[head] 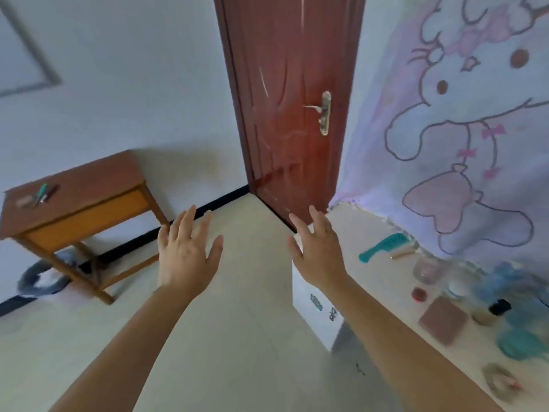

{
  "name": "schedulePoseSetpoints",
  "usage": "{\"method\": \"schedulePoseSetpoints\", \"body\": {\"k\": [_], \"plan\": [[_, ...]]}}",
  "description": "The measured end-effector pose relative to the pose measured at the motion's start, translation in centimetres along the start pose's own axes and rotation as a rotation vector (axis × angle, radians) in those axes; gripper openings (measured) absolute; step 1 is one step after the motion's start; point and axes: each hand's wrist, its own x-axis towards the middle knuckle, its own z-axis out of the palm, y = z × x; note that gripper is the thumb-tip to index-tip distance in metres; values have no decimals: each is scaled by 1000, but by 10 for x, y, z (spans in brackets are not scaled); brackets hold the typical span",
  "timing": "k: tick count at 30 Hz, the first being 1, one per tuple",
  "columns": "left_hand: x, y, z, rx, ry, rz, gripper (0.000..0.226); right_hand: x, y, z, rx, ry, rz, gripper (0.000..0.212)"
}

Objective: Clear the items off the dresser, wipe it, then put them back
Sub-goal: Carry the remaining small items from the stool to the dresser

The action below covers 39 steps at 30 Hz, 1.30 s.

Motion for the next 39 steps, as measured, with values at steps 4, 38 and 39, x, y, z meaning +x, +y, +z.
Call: {"method": "schedulePoseSetpoints", "body": {"k": [4, 38, 39], "plan": [[1, -123, -34, 21, 61, -167, 54, 70, -116, 47, 13, -20, -206, 49], [345, -661, 48, 166, 111, -661, 57, 576, -533, 435, 217, -286, -609, 55], [352, -683, 55, 166, 97, -668, 58, 584, -546, 450, 206, -293, -610, 56]]}}
